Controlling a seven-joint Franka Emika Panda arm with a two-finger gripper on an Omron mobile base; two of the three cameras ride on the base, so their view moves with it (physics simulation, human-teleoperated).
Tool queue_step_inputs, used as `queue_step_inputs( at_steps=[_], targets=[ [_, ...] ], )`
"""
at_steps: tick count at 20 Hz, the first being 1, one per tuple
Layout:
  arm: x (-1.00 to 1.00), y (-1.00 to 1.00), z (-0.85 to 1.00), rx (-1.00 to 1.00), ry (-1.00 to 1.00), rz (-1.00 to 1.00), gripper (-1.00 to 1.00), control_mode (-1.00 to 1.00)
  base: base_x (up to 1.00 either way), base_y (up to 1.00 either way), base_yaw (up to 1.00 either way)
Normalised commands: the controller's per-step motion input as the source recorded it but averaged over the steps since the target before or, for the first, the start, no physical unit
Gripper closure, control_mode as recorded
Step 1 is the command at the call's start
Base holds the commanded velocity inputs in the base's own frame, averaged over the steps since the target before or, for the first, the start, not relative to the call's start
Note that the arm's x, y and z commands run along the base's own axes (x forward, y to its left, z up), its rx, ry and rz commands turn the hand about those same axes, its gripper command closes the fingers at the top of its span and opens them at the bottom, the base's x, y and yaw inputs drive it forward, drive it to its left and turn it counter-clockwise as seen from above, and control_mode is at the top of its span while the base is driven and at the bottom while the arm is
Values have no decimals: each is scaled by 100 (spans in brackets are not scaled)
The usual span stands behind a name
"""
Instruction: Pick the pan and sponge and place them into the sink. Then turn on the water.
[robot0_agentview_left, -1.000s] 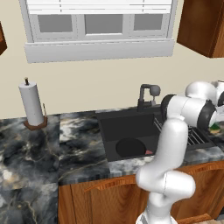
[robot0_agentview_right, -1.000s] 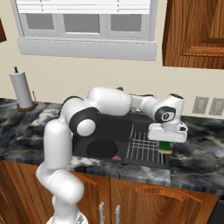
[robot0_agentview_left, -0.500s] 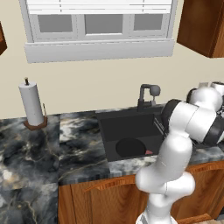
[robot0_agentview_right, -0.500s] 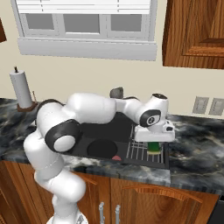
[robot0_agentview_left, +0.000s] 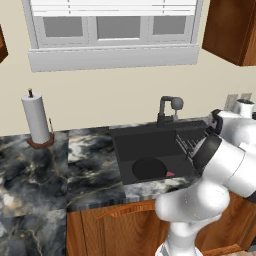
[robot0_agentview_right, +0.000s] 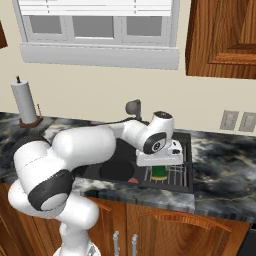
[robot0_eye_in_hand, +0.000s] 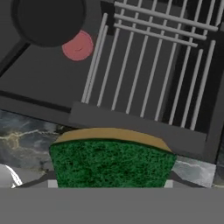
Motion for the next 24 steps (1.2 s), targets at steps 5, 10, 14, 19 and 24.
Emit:
queue_step_inputs(
  at_steps=[5,10,14,19,24],
  targets=[
    [-14,59,18,-3,-2,0,100,-100,0,0,0],
    [-10,54,24,-2,0,0,100,-100,0,0,0],
    [-9,55,19,-1,-1,0,100,-100,0,0,0],
    [-6,49,4,0,-4,-1,100,-100,0,0,0],
    [-4,42,-10,3,-5,-1,100,-100,0,0,0]
  ],
)
